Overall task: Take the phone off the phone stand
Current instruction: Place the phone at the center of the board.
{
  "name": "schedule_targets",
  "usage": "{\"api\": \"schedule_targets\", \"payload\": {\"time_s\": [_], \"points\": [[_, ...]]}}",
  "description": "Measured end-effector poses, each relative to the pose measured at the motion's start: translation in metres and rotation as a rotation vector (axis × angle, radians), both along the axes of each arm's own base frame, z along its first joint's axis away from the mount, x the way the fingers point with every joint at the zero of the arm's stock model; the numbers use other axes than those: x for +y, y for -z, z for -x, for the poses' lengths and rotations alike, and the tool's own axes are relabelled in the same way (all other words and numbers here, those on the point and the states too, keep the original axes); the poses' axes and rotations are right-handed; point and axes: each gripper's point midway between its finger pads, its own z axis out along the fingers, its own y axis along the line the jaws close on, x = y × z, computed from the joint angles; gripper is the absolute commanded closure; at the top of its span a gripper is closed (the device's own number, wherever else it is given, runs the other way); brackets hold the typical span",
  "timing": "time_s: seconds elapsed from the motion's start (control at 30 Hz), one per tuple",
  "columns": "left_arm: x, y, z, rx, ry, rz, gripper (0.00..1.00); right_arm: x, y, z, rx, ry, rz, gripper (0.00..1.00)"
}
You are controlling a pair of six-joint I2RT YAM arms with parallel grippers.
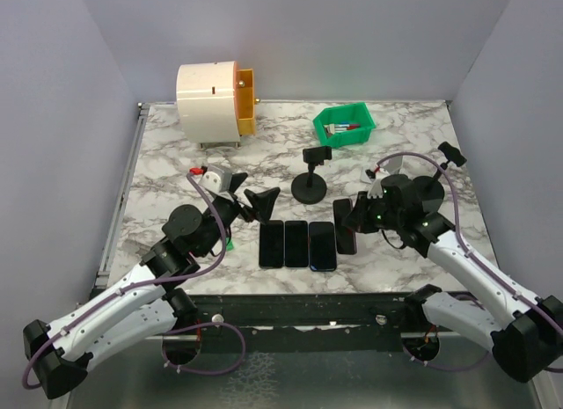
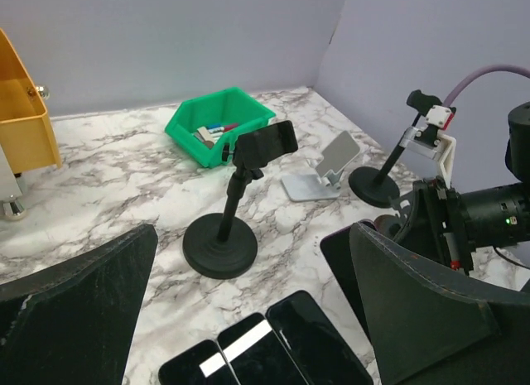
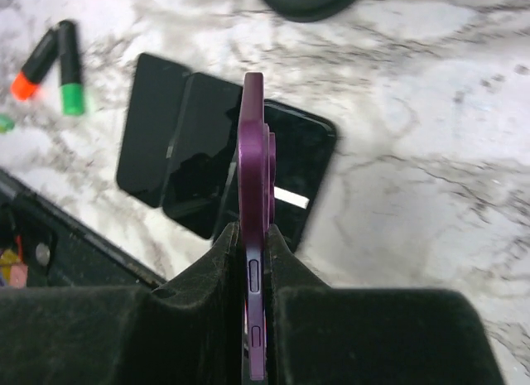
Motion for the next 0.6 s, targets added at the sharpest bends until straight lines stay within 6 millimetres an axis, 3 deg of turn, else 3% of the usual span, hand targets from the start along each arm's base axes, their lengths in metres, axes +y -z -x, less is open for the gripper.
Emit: {"api": "schedule_targets", "payload": {"time_s": [0.17, 0.4, 0.6], "points": [[0.003, 0.005, -0.003, 0.006, -0.02, -0.028, 0.01, -0.027, 0.028, -0.009, 0.078, 0.121, 0.032, 1.0], [0.001, -0.005, -0.021, 0.028, -0.09, -0.076, 0.01, -0.036, 0.047, -0.01, 0.118, 0.163, 0.086, 1.0], [0.004, 0.006, -0.022, 0.034, -0.104, -0.093, 0.01, -0.042, 0.061, -0.013, 0.147, 0.189, 0.133, 1.0]]}}
